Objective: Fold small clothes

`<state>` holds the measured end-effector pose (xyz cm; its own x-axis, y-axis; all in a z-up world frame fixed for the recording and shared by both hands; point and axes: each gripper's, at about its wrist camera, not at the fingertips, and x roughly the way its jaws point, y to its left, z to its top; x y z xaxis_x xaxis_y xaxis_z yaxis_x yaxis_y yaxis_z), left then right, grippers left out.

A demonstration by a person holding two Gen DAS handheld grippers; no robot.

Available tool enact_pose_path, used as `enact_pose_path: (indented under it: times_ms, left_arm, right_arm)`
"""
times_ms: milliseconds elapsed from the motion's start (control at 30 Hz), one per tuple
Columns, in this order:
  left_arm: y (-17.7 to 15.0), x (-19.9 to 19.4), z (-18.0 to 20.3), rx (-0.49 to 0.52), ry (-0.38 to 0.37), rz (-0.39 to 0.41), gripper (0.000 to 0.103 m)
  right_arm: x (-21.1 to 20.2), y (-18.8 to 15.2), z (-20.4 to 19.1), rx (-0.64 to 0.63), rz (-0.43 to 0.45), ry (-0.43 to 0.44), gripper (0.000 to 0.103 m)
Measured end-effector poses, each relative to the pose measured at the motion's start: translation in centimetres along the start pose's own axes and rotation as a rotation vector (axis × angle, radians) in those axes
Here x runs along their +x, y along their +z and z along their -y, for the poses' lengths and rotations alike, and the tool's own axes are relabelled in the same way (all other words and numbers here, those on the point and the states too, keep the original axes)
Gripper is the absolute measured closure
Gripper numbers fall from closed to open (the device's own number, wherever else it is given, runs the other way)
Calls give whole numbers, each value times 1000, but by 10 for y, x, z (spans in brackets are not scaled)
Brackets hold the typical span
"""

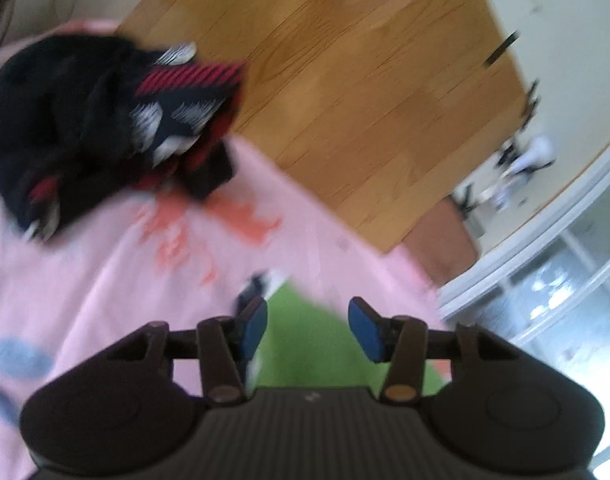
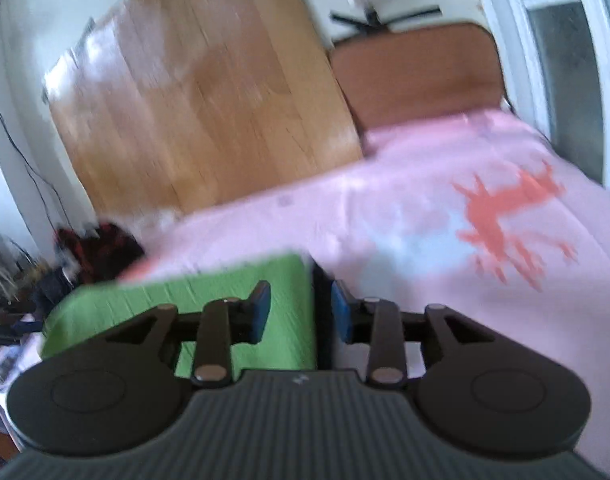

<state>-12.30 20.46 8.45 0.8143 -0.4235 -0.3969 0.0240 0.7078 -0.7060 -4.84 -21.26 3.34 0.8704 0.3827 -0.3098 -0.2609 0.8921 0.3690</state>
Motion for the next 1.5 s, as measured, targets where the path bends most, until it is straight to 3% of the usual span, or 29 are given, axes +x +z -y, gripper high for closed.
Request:
enact_pose_path:
  times_ms: [100,200,300,333,400,433,467,533,633,833,900,933,1000,1133,1200,1300,1400,1467,1500]
  left_arm:
    - [-5,30,27,33,-85,-52,59]
    - [-26,71,48,92,-139,-139,60]
    - [-41,107,44,93,-95,-208,65]
    - [-43,114,39,105,-59,-213,75]
    - [-43,118,20,102,34,-230,97]
    - [-43,116,9,72,19,-241,97]
    - [-41,112,0,39,-11,-244,97]
    - [-40,105,-4,35,-1,-238,97]
    - [-44,105,4,103,30,-224,97]
    - [-41,98,4,87,33,-219,97]
    - [-39,85,7,92,46,-212,96]
    - [-39,79,10,94,45,-201,90]
    - [-39,69,20,106,-1,-176,85]
    - [-42,81,49,153,-124,-215,82]
    - [-47,99,61,161,-173,-265,82]
    - [-61,128,71,176,-199,-347,82]
    - [-77,155,64,164,-144,-432,84]
    - [-85,166,51,126,-135,-444,95]
    - [-84,169,44,97,-144,-446,97]
  right_arm:
    - [31,7,-20,41,-11,133,65]
    - [81,1,-57,63,-117,254,65]
    - [120,-13,-95,-5,-194,327,66]
    - [128,-16,-103,-34,-208,333,67]
    - [135,-20,-106,-104,-210,279,75]
    - [134,-20,-101,-128,-200,233,81]
    - [133,-19,-88,-145,-185,163,103]
    - [126,-17,-51,-92,-151,89,103]
    - [106,-15,-4,85,-117,95,103]
    - [95,-18,-11,38,-85,47,103]
    - [88,-17,-8,59,-89,52,97]
    - [79,-15,-6,81,-80,53,93]
    - [56,-15,2,117,-47,16,55]
    - [30,-24,24,268,-55,31,47]
    - [26,-30,34,331,-80,20,35]
    - [30,-38,43,393,-124,4,34]
    - [33,-44,43,451,-136,65,34]
    - [37,-46,36,459,-137,98,35]
    - [39,-47,33,459,-140,112,44]
